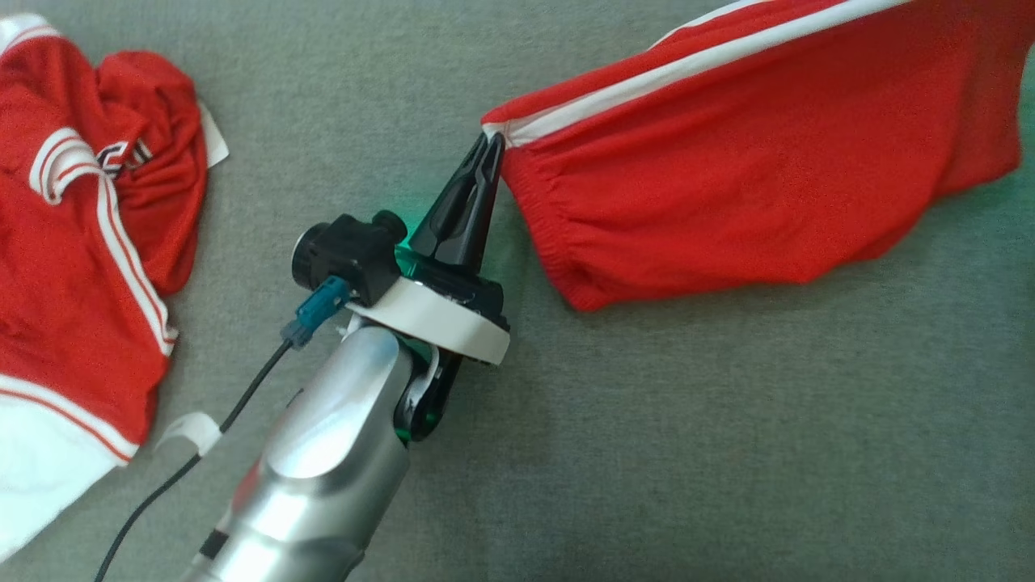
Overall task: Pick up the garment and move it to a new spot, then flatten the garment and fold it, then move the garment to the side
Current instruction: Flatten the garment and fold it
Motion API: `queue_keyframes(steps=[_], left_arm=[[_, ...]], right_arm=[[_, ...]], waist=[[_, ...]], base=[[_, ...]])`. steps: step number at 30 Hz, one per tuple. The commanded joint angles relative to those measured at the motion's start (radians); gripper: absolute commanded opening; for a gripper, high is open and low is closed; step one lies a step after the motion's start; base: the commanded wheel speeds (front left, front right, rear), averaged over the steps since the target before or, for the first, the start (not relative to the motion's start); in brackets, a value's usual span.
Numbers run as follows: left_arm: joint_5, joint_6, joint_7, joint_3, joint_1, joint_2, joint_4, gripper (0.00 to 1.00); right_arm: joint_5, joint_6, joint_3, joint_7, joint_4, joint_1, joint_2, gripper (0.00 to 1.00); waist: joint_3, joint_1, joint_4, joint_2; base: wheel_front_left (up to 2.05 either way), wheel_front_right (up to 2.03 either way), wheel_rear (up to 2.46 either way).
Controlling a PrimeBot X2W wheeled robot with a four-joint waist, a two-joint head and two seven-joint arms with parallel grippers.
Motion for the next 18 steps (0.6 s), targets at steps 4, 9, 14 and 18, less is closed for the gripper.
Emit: queue_keyframes(steps=[4, 9, 14, 18], left_arm=[[-0.022, 0.015, -0.019, 0.016, -0.040, 0.005, -0.021, 0.11], [-0.052, 0.028, -0.026, -0.009, -0.066, 0.005, -0.013, 1.00], [-0.061, 0.059, -0.029, -0.026, -0.076, 0.004, -0.007, 1.00], [0.015, 0.139, -0.030, 0.019, -0.038, 0.004, -0.077, 1.00]], right_arm=[[0.030, 0.007, 0.086, -0.010, 0.053, -0.072, -0.028, 0.00], [0.060, 0.007, 0.177, -0.026, 0.138, -0.157, -0.006, 0.51], [0.100, 0.007, 0.232, -0.067, 0.192, -0.171, 0.008, 1.00], [0.141, 0.007, 0.243, -0.087, 0.216, -0.125, 0.006, 1.00]], waist=[[0.035, -0.0001, 0.033, 0.0000], [0.051, -0.0001, 0.042, 0.0000], [0.039, -0.0001, 0.036, 0.0000], [0.012, -0.0001, 0.024, 0.0000]], base=[[0.00, 0.00, 0.00], [0.00, 0.00, 0.00], [0.00, 0.00, 0.00], [0.00, 0.00, 0.00]])
